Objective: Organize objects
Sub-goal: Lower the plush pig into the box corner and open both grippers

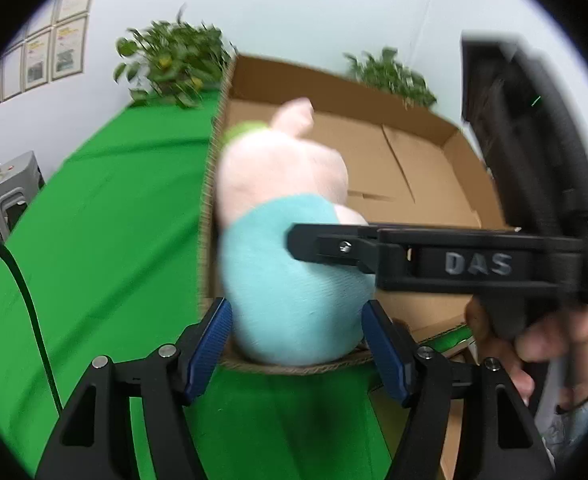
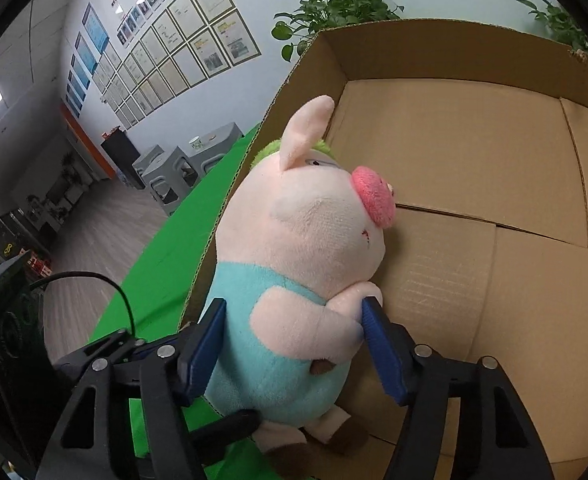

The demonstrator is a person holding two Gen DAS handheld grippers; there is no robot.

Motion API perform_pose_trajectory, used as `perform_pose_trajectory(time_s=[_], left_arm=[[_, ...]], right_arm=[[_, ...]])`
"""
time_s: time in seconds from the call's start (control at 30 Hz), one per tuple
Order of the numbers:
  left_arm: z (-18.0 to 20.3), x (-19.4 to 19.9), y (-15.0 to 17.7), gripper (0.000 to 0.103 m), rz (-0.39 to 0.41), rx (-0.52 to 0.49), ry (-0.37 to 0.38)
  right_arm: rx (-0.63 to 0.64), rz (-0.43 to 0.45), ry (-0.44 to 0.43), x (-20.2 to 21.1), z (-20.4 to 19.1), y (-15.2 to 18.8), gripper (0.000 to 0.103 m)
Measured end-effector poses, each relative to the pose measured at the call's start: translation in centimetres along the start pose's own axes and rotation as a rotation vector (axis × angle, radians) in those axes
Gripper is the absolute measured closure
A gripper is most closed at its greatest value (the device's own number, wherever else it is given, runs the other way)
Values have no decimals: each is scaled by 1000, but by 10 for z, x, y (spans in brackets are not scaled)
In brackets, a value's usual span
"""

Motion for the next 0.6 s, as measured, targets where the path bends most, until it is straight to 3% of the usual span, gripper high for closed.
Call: perform_pose_trajectory(time_s=[0.1, 0.17, 0.27, 0.47, 0.6], left_arm=[[-12, 11, 1, 36, 28, 16, -7], [-26, 3, 2, 36, -3, 49, -26], [-33, -10, 5, 36, -48, 91, 67], [-21, -16, 12, 37, -104, 78, 182], [-16, -17, 11, 37, -98, 50, 141]], right_arm=[[-23, 9, -9, -6, -5, -2, 39], [-31, 13, -4, -3, -8, -2, 39], [-34, 18, 20, -8, -16, -2, 38], [-98, 32, 29, -2, -15, 7, 39], [-175, 51, -8, -2, -13, 5, 40]])
Point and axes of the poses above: each gripper's, at about its wrist camera, not at the fingertips, and x roughly against the way its jaws point, z to its right, y to its underside, the point moved 10 cm from there along -x, roughly the way its jaws point, and after that the axes turned 10 degrees about -z, right-handed, at the moved point
